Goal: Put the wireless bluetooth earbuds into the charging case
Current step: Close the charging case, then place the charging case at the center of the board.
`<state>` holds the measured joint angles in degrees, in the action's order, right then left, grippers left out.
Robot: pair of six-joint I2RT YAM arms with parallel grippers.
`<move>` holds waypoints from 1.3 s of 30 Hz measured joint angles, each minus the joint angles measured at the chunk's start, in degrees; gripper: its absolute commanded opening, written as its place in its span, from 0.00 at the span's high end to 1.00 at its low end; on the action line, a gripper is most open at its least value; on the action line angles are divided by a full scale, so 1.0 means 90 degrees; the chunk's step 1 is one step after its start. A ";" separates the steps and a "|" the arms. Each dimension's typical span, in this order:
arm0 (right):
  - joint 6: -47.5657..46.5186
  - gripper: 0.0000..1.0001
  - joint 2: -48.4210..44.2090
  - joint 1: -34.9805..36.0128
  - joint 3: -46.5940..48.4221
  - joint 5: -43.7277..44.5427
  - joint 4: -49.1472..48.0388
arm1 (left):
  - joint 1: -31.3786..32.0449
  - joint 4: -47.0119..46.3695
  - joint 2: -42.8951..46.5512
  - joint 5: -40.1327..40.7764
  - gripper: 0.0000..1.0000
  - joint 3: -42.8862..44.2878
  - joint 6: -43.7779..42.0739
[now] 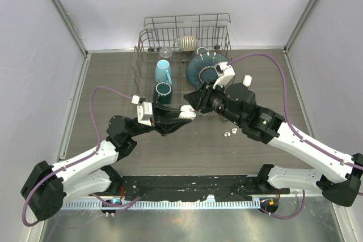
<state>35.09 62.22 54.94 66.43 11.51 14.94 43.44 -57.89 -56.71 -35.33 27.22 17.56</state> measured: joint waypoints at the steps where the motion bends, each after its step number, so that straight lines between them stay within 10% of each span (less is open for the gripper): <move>1: 0.0002 0.74 -0.0068 -0.0010 -0.0090 -0.0061 -0.0058 | 0.0002 0.0022 -0.0017 0.0007 1.00 0.0000 0.0000; 12: -0.0204 0.69 -0.0971 -0.0041 -0.0974 -0.0231 -0.0372 | 0.0015 0.0131 -0.0134 0.0452 1.00 -0.0002 0.0000; 22: 0.0219 0.64 -0.1370 -0.0034 -0.1251 0.1814 0.0061 | 0.0146 0.0707 -0.0104 0.0760 1.00 -0.0206 0.0512; 39: 0.0617 0.64 -0.1411 -0.0034 -0.1348 0.2650 0.0444 | 0.0376 0.2344 -0.1161 0.2603 1.00 -0.1433 0.3405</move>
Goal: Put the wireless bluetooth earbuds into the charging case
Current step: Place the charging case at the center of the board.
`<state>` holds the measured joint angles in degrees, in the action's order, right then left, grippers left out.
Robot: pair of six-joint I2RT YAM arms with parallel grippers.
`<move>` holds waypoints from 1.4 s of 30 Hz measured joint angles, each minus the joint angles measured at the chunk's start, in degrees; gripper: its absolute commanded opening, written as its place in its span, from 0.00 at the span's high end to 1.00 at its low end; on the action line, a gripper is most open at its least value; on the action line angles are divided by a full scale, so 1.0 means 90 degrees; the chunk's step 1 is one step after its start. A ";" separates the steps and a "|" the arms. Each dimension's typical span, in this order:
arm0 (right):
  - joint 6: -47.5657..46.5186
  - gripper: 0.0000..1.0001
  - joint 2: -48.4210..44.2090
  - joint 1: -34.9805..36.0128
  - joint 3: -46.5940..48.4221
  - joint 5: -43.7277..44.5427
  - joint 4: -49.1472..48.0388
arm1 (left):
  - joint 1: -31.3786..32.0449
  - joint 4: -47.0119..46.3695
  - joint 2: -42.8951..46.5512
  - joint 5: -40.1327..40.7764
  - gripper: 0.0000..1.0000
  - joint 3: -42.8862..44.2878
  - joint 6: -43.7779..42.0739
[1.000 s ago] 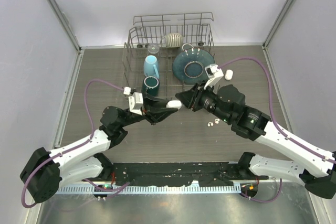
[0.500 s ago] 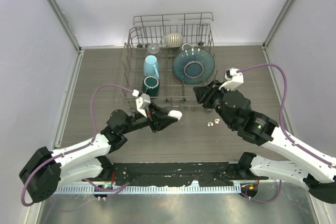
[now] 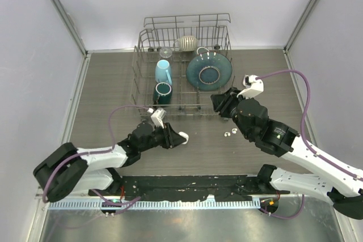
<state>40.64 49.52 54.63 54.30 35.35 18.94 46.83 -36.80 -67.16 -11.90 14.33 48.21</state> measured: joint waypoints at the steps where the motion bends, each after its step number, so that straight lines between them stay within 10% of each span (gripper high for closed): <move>1: 0.0007 0.64 0.0002 0.0000 0.0000 0.0000 0.0002 | 0.0000 0.0002 -0.0194 0.0039 1.00 0.0000 0.0114; 25: 0.0029 0.60 -0.0058 0.0000 -0.0002 0.0253 0.0267 | 0.0058 -0.3631 -0.3672 0.0457 0.78 -0.0376 0.2268; 42: 0.0170 0.61 -0.0219 0.0000 -0.0063 0.0420 0.0418 | 0.0087 -0.0848 -0.1620 0.0971 0.64 -0.0100 0.1302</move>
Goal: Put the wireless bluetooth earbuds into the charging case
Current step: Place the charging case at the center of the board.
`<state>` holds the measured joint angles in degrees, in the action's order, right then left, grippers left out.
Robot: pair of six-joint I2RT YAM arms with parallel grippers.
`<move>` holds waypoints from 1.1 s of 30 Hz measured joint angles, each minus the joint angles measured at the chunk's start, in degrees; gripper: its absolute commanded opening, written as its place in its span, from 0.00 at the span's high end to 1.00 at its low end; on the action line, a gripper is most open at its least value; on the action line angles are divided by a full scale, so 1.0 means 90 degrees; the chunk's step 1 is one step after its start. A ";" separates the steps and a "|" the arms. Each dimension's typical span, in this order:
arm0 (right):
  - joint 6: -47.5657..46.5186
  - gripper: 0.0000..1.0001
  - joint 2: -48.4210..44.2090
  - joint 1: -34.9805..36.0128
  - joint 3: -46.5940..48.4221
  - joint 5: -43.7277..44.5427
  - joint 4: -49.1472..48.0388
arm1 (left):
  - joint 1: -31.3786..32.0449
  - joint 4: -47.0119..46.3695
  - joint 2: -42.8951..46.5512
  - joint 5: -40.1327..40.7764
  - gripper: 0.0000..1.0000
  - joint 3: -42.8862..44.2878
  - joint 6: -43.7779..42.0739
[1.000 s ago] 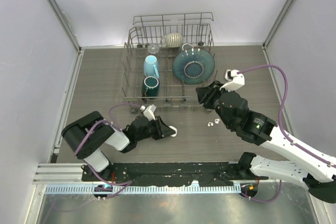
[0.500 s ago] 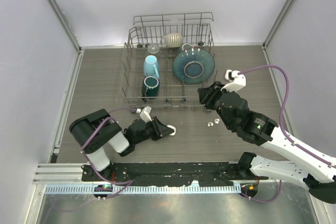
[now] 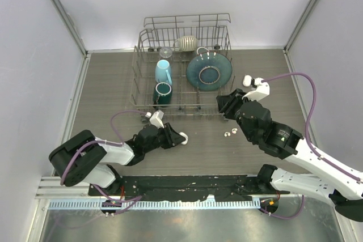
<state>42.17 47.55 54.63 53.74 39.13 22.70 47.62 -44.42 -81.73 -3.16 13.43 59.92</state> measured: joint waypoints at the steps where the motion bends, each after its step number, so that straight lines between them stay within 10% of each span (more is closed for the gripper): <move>1: 0.0019 0.61 -0.0036 0.0000 -0.0012 0.0019 0.0019 | 0.0000 0.0160 0.0053 0.0017 0.64 0.0053 -0.0051; 17: 0.0097 0.53 -0.0214 0.0000 -0.0136 0.0185 0.0129 | 0.0000 0.0629 -0.0015 0.0080 0.51 0.0092 -0.0046; 23: 0.0245 0.27 -0.0206 -0.0070 -0.0134 0.0491 0.0459 | 0.0000 0.1433 0.0845 0.0335 0.47 0.0097 -0.0226; 33: 0.0073 0.21 -0.0214 -0.0561 -0.0002 0.0784 0.0758 | 0.0000 0.3300 0.2934 0.0886 0.46 0.0109 -0.0614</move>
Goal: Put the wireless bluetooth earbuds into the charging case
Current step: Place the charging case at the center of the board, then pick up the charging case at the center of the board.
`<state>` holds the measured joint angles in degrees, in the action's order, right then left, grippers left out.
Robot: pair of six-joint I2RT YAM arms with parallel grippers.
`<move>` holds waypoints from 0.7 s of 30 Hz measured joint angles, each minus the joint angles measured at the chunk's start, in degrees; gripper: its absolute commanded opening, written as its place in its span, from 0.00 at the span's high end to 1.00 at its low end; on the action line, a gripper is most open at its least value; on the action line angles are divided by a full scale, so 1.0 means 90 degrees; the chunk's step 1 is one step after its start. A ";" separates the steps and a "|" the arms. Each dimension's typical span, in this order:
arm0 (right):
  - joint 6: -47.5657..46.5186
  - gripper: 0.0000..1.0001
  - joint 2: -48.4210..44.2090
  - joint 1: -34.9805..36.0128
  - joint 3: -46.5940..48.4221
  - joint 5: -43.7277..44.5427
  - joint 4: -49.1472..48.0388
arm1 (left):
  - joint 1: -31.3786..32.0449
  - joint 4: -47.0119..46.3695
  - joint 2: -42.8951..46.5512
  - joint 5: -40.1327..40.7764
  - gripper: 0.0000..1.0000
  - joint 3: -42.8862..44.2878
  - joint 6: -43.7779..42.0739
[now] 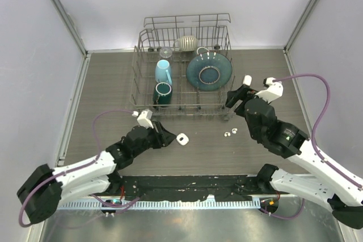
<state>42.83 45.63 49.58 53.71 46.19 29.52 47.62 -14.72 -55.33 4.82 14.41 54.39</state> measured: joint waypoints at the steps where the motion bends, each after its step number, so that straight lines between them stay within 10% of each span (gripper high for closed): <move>1: -0.0075 0.20 0.0000 -0.0153 0.0053 0.0002 0.0029 | 0.0000 0.0172 0.0304 0.0068 0.45 0.0000 -0.0058; 10: -0.0687 0.13 0.0585 -0.2137 0.0692 -0.0656 0.0291 | 0.0000 0.1139 0.3422 0.1124 0.02 -0.0002 -0.0699; 21: -0.0918 0.04 0.1880 -0.3912 0.1489 -0.2582 0.0707 | 0.0000 0.2817 0.4512 0.2178 0.00 0.0726 -0.1316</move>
<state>34.57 62.54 14.37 67.11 22.96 35.88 47.62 10.63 -14.72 24.43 20.95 42.54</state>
